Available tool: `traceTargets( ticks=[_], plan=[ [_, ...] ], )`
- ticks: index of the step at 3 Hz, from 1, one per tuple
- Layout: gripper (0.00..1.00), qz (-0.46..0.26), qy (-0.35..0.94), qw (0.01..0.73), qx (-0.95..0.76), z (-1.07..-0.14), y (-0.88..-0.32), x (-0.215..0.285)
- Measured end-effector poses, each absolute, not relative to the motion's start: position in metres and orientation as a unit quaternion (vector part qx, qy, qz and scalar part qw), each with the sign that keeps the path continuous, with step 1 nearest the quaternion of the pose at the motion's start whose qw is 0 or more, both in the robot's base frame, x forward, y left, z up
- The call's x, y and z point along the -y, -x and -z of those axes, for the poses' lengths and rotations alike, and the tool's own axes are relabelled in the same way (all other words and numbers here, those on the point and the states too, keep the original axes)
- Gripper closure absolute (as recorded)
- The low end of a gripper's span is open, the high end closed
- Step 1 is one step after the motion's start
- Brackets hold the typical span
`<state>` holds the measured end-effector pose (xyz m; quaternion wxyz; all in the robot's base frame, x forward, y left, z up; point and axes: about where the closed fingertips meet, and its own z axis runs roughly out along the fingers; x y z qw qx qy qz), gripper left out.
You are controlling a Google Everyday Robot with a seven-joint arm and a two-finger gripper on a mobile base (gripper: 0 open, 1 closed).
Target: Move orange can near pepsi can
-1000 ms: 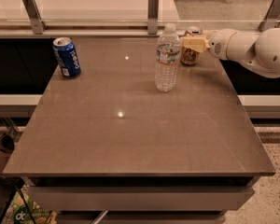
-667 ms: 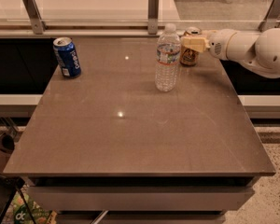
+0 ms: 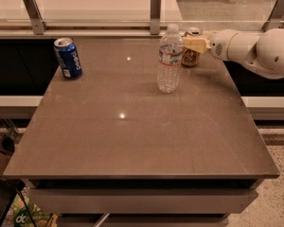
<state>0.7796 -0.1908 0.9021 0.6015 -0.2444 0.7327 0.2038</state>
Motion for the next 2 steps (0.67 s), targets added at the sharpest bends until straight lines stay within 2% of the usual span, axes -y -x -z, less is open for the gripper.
traceTargets(
  ticks=[2],
  plan=[
    [1.0,-0.194,0.244,0.599,-0.738,-0.92,-0.774,0.197]
  ],
)
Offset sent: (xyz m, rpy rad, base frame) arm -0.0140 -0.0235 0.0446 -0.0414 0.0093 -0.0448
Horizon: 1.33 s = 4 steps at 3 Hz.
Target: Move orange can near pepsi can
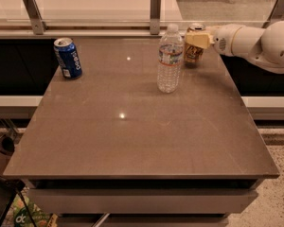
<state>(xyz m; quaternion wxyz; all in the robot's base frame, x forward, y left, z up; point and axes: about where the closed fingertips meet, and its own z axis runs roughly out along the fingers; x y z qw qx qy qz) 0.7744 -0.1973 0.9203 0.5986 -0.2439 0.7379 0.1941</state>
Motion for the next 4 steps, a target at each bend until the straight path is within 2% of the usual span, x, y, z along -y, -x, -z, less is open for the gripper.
traceTargets(
  ticks=[2,4],
  plan=[
    [1.0,-0.161,0.239,0.612,-0.736,-0.978,-0.761,0.219],
    [1.0,-0.132,0.248,0.624,-0.729,-1.041,-0.748,0.215]
  ],
)
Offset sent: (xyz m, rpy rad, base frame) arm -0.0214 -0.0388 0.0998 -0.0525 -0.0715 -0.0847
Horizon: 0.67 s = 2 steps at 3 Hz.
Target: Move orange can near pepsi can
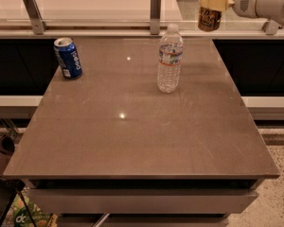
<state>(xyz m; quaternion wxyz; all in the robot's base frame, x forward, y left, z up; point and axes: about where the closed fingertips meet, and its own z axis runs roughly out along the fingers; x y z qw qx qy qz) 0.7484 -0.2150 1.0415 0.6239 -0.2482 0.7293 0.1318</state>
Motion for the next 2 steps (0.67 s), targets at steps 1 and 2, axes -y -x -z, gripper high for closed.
traceTargets(
  ticks=[1,2],
  plan=[
    [1.0,-0.125,0.256,0.625,-0.726,-1.066,-0.741,0.194],
    [1.0,-0.122,0.266,0.626,-0.723,-1.081,-0.729,0.162]
  ],
)
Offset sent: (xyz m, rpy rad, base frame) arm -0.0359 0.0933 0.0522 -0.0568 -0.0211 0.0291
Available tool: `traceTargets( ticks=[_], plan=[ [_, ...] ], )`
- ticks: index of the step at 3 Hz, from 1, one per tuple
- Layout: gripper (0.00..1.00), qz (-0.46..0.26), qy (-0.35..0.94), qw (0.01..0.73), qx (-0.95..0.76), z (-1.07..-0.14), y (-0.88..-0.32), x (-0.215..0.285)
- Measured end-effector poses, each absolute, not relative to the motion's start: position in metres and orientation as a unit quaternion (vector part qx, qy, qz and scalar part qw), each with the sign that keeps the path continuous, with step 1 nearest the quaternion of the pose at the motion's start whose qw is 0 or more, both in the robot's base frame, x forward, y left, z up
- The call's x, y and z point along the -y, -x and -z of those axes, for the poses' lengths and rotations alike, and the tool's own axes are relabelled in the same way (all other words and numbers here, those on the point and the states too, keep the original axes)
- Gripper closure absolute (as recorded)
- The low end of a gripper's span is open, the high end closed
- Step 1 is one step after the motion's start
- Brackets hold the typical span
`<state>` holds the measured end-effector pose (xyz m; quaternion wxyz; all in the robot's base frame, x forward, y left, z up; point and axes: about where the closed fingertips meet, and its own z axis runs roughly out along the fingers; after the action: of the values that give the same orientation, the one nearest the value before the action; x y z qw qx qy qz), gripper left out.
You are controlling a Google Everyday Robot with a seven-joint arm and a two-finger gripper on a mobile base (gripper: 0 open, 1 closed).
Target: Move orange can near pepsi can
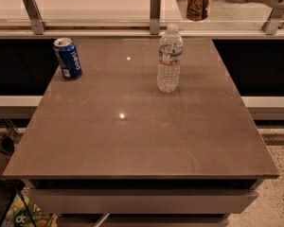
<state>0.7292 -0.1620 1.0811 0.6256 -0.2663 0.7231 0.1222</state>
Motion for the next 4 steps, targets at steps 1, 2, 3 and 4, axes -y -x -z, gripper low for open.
traceTargets(
  ticks=[1,2,3,4],
  plan=[
    [1.0,-0.123,0.275,0.627,-0.719,-1.087,-0.713,0.12],
    [1.0,-0.127,0.284,0.626,-0.715,-1.084,-0.699,0.078],
    [1.0,-0.139,0.288,0.627,-0.711,-1.076,-0.688,0.045],
    [1.0,-0.157,0.294,0.628,-0.703,-1.067,-0.68,0.018]
  ],
)
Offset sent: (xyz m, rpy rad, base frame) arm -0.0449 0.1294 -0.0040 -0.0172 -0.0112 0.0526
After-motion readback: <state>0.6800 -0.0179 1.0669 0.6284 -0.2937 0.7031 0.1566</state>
